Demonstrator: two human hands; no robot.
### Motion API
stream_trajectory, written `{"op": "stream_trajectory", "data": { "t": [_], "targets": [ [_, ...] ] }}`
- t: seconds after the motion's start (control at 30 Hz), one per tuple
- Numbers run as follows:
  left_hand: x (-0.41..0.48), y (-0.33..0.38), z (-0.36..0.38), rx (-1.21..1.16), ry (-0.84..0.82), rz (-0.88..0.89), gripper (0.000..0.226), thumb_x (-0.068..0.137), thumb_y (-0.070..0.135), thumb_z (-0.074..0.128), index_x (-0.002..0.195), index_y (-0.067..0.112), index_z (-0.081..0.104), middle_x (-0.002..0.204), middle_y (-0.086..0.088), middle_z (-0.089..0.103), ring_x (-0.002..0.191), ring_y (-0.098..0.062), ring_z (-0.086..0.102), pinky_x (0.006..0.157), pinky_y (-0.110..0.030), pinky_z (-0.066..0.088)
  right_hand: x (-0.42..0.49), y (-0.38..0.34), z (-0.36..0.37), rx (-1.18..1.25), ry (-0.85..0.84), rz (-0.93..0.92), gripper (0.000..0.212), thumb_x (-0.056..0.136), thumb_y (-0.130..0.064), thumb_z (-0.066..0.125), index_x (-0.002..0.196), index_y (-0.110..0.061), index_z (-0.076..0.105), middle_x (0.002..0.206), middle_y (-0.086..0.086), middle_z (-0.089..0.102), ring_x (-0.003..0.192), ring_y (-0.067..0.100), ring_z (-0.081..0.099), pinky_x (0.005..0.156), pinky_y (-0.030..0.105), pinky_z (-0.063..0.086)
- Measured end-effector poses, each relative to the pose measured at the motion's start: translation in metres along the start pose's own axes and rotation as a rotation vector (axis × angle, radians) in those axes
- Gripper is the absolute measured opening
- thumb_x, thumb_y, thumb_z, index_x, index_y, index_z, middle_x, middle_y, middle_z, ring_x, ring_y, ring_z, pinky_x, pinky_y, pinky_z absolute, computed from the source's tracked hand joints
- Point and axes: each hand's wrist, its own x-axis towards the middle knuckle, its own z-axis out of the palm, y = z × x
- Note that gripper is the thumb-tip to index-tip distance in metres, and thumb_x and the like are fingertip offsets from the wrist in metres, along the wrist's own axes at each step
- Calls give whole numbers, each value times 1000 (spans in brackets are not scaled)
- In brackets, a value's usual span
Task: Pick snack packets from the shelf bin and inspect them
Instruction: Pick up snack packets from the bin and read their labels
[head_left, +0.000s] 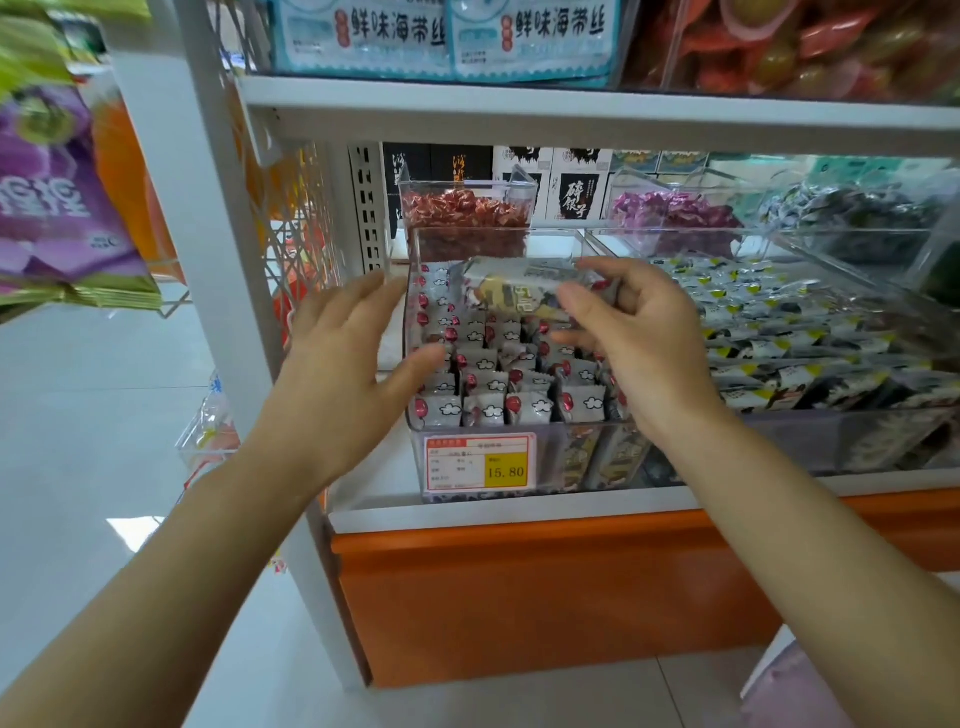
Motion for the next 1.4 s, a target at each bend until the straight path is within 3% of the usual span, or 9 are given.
{"op": "stream_trajectory", "data": {
  "t": [0.1, 0.23, 0.37, 0.53, 0.67, 0.83, 1.07, 1.2, 1.4],
  "targets": [
    [-4, -4, 9, 53, -126, 13, 89, 74, 69, 25, 148, 21, 19, 157, 0, 14, 144, -21, 6, 112, -34, 1, 20, 3, 15, -58, -11, -4, 19, 85, -11, 66, 96, -17, 53, 103, 18, 63, 76, 18, 69, 67, 32, 60],
    [-5, -4, 14, 52, -148, 14, 98, 69, 73, 19, 150, 19, 8, 158, 0, 6, 144, -17, 1, 106, -25, -5, 43, 4, 44, -303, -119, -86, 22, 84, -17, 68, 100, -10, 55, 104, 8, 63, 93, 22, 64, 79, 38, 55],
    [-5, -4, 15, 34, -166, -8, 102, 66, 75, 17, 150, 20, 1, 158, 0, 2, 143, -15, -1, 104, -25, -4, 59, 2, 60, -535, -253, -218, 33, 80, -28, 72, 103, -9, 60, 91, -7, 54, 82, 6, 49, 62, 11, 35],
    [-7, -3, 16, -11, -189, -18, 102, 65, 74, 19, 150, 21, -1, 158, 1, 0, 142, -12, -2, 103, -23, -3, 64, 11, 78, -726, -422, -224, 26, 77, -31, 75, 83, -13, 57, 76, -12, 46, 67, 1, 41, 57, 22, 30],
    [-7, -3, 14, -50, -206, -20, 105, 62, 76, 18, 150, 21, -1, 158, 1, 1, 142, -11, -1, 106, -25, -2, 65, 21, 84, -1057, -678, -242, 24, 91, -37, 56, 89, -15, 67, 90, 0, 66, 86, 19, 59, 83, 37, 46],
    [-6, -5, 13, -64, -238, -28, 97, 71, 72, 25, 150, 22, -1, 158, 0, 4, 142, -11, 0, 110, -29, 1, 89, 13, 73, -760, -503, -173, 17, 93, -15, 54, 98, -8, 69, 100, 6, 70, 77, 9, 61, 71, 21, 45],
    [-5, -5, 11, -77, -222, -15, 89, 78, 60, 38, 150, 20, 5, 156, -1, 14, 141, -14, 5, 113, -34, 7, 97, 34, 93, -1137, -563, -214, 11, 79, -41, 70, 78, -30, 66, 102, 1, 61, 107, 23, 44, 81, 32, 36],
    [-6, -5, 9, -75, -202, -16, 86, 80, 59, 39, 150, 21, 7, 155, 0, 15, 140, -12, 6, 113, -33, 8, 94, 17, 87, -843, -531, -204, 10, 84, -26, 67, 83, -16, 64, 88, -1, 61, 92, 16, 53, 85, 34, 45],
    [-6, -3, 9, -67, -38, 9, 70, 88, 47, 45, 147, 17, 23, 153, -2, 24, 140, -15, 13, 106, -23, 8, 57, -17, 45, -240, -153, -114, 18, 92, -8, 54, 78, -17, 50, 88, -1, 59, 66, 13, 64, 48, 17, 49]
  ]
}}
